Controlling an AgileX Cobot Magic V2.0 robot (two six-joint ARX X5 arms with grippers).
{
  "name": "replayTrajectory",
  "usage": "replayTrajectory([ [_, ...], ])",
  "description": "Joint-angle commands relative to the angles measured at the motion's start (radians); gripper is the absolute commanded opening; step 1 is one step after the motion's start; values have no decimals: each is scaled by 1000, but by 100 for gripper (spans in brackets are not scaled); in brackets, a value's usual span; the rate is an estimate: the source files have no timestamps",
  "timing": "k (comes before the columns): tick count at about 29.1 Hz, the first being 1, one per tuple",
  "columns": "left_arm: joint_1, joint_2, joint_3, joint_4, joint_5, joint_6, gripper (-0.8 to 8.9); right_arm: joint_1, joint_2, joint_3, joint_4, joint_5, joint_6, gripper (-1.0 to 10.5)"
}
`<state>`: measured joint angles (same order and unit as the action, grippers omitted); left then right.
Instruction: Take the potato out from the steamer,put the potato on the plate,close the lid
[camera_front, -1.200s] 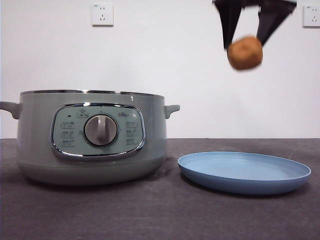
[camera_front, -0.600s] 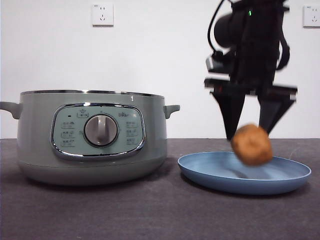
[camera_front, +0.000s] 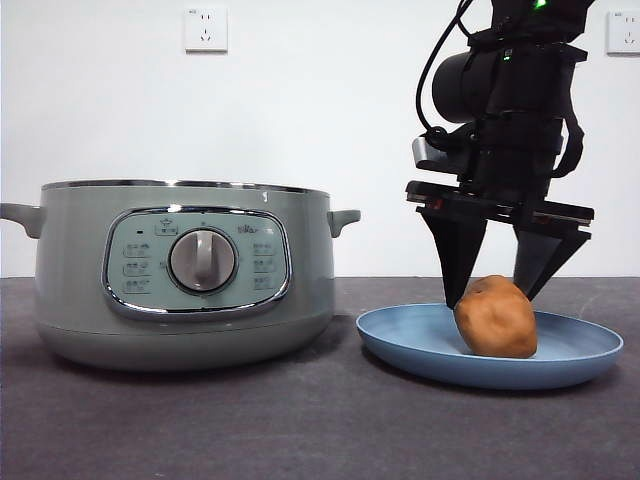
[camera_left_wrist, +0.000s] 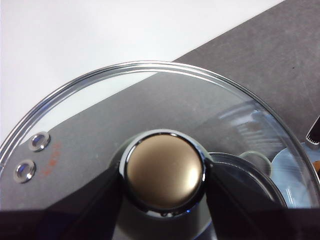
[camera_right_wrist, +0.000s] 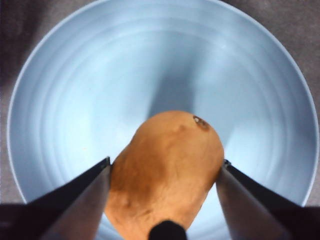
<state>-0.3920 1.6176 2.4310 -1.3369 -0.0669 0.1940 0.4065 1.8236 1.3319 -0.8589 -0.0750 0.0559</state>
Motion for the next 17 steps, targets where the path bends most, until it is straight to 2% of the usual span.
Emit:
replayTrajectory([
  [1,1,-9,12,-1,0,12,-8,-1,2,-7,2,2,1,416],
  [9,1,-9,12,-8,9,12,-8,-1,0,0,4,2,-6,419],
  [17,1,19,10,31,211,43,-8,-1,-150,109,-65,2,-5,418],
])
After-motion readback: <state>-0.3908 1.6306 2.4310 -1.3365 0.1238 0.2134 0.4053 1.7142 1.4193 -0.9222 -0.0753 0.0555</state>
